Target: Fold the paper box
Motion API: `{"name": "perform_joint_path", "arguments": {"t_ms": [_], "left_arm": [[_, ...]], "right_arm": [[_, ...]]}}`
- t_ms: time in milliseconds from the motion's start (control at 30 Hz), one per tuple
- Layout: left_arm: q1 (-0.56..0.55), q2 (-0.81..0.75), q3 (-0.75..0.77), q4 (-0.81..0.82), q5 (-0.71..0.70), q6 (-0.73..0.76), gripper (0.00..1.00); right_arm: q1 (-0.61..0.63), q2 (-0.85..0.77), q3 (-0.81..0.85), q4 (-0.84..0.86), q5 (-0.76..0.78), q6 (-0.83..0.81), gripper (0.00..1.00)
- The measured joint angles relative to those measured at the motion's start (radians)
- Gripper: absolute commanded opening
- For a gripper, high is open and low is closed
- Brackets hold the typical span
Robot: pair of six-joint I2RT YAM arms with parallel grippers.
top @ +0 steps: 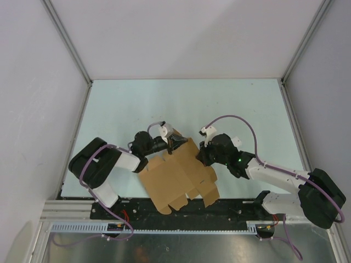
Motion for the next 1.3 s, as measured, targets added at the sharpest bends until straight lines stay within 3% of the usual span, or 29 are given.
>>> {"name": "perform_joint_path", "arguments": {"t_ms": [567, 900, 1300], "left_arm": [[-0.343, -0.037, -0.022, -0.038, -0.773, 0.088, 0.01], [-0.524, 0.049, 0.066, -0.042, -1.199, 0.139, 0.01], [-0.625, 0.113, 0.127, -0.046, -1.463, 0.143, 0.04]], "right_arm": [[0.018, -0.006, -0.01, 0.001, 0.104, 0.059, 0.0], [0.021, -0.006, -0.012, 0.007, 0.129, 0.084, 0.0], [0.027, -0.006, -0.013, 0.0, 0.141, 0.106, 0.0]]}}
